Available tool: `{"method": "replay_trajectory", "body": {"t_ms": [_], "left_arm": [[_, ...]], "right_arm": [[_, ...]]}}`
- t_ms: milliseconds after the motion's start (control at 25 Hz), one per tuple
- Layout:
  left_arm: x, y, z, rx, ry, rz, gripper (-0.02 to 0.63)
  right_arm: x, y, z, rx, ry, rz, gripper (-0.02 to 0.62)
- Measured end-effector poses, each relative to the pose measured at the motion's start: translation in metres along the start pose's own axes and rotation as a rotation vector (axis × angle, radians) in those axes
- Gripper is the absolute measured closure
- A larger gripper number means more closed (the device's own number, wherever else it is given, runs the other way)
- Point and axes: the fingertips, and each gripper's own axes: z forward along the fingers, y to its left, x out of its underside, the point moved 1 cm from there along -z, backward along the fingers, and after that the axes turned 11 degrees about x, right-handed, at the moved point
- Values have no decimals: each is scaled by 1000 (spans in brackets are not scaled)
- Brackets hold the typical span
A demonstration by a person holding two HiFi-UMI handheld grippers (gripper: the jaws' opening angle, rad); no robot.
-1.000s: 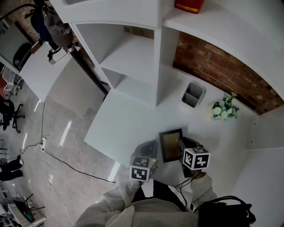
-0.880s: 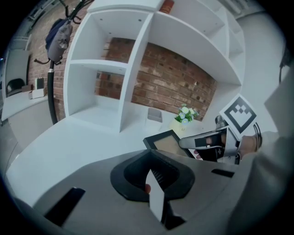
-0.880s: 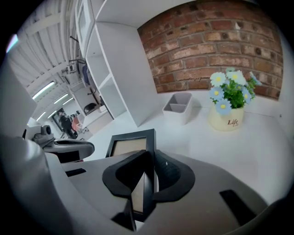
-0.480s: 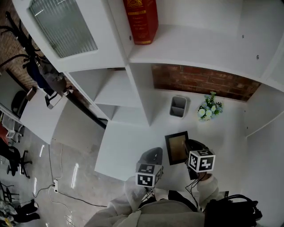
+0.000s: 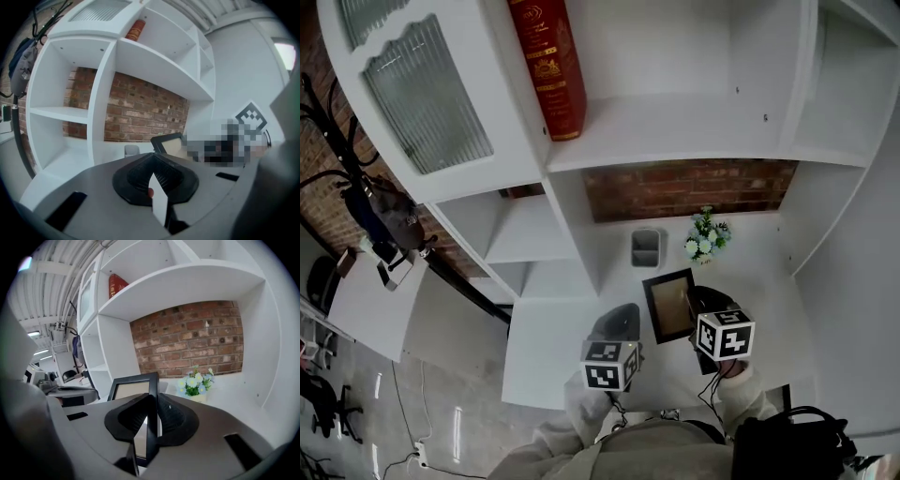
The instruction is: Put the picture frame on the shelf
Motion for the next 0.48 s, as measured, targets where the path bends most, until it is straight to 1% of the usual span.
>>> {"method": "replay_trajectory", "body": {"t_ms": [120,280,480], "left_arm": [[-20,-1,-3,11,-35,39,598],[-55,1,-5,23,-88,94,598],[-107,-4,-13,32,-157,164,598]], "right_arm": [[-23,-1,-14,35,-61,-8,522],[-54,-3,-29,66,-128,10,522],[-94,-4,-49,117,-214,-32,522]]}}
